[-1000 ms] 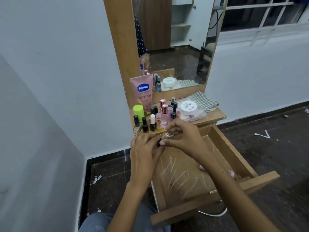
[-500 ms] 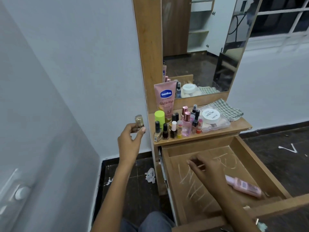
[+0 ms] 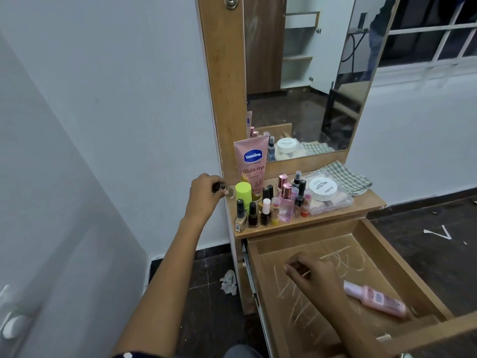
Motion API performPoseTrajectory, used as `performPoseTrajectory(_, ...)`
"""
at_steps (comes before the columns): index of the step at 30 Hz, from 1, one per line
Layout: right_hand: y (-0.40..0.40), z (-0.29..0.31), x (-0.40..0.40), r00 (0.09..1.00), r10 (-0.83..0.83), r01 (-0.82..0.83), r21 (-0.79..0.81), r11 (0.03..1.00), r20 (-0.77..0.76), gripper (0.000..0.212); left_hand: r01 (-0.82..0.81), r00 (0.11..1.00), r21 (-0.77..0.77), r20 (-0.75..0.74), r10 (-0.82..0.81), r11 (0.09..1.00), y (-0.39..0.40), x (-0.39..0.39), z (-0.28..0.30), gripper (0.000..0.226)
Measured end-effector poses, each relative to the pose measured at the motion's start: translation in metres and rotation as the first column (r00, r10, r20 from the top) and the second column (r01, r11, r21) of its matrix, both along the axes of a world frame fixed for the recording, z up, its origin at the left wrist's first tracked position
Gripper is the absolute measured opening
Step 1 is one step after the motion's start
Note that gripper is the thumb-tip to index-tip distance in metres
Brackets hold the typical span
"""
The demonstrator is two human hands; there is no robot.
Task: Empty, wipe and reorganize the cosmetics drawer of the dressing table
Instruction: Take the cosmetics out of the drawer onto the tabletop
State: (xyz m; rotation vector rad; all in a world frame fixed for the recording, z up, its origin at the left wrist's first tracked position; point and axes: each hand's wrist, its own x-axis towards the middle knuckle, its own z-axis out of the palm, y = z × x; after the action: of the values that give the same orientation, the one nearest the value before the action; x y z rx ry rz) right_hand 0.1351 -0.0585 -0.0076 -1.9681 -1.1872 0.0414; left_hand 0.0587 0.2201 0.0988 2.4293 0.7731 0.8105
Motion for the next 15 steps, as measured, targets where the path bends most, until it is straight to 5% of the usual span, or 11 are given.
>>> performPoseTrajectory(15,0.002,0.001,-0.002,0.998,-0.044,0.039,-0.092,0.995,-0.045,0.006,0.147,0.989,-0.077,-0.011,-0.148,0.986,-0.012,0.023,-0.004,0.029)
